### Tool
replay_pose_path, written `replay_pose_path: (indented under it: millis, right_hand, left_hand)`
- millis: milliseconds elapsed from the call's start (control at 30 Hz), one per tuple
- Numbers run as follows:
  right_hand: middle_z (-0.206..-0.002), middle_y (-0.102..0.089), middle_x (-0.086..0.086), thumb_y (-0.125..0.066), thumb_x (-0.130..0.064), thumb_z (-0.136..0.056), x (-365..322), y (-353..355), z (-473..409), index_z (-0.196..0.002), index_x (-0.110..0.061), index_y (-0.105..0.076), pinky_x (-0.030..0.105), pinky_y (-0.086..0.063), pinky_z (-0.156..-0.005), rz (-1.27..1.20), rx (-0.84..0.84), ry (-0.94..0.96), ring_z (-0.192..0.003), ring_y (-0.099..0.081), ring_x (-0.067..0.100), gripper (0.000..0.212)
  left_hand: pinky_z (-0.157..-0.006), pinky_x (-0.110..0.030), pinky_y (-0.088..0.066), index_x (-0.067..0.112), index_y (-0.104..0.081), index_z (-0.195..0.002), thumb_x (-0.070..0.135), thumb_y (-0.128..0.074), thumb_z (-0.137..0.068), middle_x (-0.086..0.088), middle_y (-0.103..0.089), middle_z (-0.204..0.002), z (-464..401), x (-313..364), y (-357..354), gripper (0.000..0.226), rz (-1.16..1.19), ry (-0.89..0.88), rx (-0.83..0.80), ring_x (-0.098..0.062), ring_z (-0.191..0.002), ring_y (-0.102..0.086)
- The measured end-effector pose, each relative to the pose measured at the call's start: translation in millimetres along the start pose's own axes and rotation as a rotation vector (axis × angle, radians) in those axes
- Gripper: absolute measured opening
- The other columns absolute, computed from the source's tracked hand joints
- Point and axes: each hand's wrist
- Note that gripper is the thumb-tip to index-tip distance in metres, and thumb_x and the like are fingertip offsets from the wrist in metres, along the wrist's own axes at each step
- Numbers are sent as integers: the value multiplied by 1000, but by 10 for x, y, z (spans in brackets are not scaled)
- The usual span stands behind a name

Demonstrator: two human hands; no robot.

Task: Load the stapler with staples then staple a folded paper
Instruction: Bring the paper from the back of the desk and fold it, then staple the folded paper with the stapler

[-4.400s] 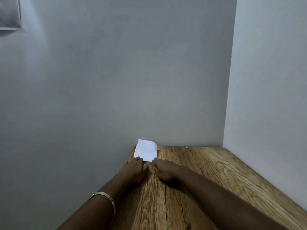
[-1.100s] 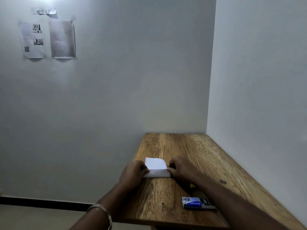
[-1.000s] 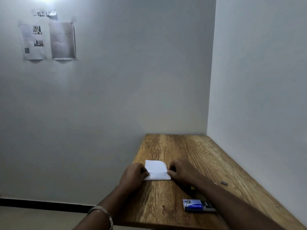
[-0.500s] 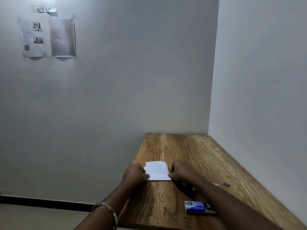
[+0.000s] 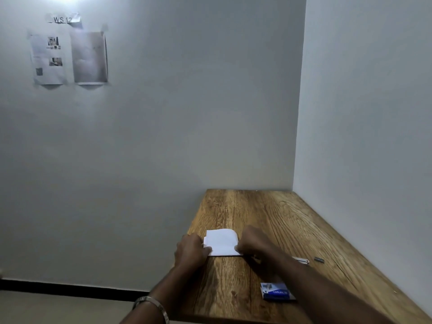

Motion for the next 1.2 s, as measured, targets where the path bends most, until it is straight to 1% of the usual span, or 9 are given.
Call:
replay_pose_path:
  millis: [133,267,433,600,733,800,900,1033,1200]
  right_hand:
    - [-91,-63,3,-74,-20,-83,3,36,0,-108,-8,-62,23,-46,-57,-55,-18,-22,-82,-64,16,31]
    - [-93,-70,6,-76,-21,-83,14,88,-13,-101,-5,-65,29,-56,-70,-145,-59,-54,-84,-68,18,26]
    - [-90,-70,8,-82,-13,-78,91,120,-28,-103,-3,-64,27,-53,-60,-393,-99,-125,-74,-67,16,33]
    - [-94,-72,11,-82,-6,-77,147,204,37,-97,1,-68,25,-47,-53,-610,-119,-125,-76,-66,18,25]
    - [-87,-72,12,-81,-7,-78,135,315,80,-94,0,-71,23,-50,-51,-680,-117,-64,-68,-66,17,20]
    - [-88,-73,14,-81,-5,-77,140,341,86,-93,0,-71,23,-53,-54,-734,-99,-40,-67,-69,17,19]
    - [-88,-74,14,-81,-3,-76,150,369,83,-96,0,-71,22,-54,-55,-780,-77,-12,-67,-71,17,23]
    - [-90,-73,13,-81,-3,-75,179,402,97,-97,-1,-71,24,-58,-61,-772,-53,5,-72,-71,18,25]
    - [-96,-72,14,-81,-5,-75,303,455,124,-99,-1,-69,28,-60,-70,-713,-11,24,-82,-71,22,27]
  left_hand:
    - [-88,-34,-51,19,-63,-114,43,-70,-84,-5,-60,-120,23,-4,5,39,25,10,8,-22,-109,-58]
    - [-90,-35,-51,19,-62,-115,43,-71,-83,-5,-59,-121,33,-2,20,41,41,20,2,-22,-111,-57]
    - [-92,-38,-51,18,-58,-120,41,-73,-81,-4,-60,-121,76,2,28,47,116,37,11,-21,-111,-57]
    - [-76,-29,-47,18,-52,-127,32,-81,-74,-3,-64,-113,186,25,69,62,333,57,95,-17,-98,-59]
    - [-78,-30,-52,13,-49,-132,24,-83,-76,-8,-62,-119,233,48,128,66,562,95,114,-19,-100,-60]
    - [-75,-31,-56,9,-46,-135,18,-81,-79,-14,-61,-124,238,81,187,67,727,154,63,-24,-101,-62]
    - [-76,-39,-61,4,-41,-139,11,-76,-82,-20,-58,-128,259,174,294,67,986,251,-146,-30,-98,-67]
    - [-64,-29,-60,-6,-53,-126,6,-70,-87,-21,-65,-113,249,287,377,44,1097,267,-280,-30,-90,-70]
    - [-55,-28,-59,-8,-61,-106,3,-69,-87,-27,-68,-104,245,302,377,23,1169,368,-389,-27,-74,-73]
Point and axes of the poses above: each hand's wrist, its own z-axis away from the middle knuckle, its own y-axis out of the back of the hand, x = y × z
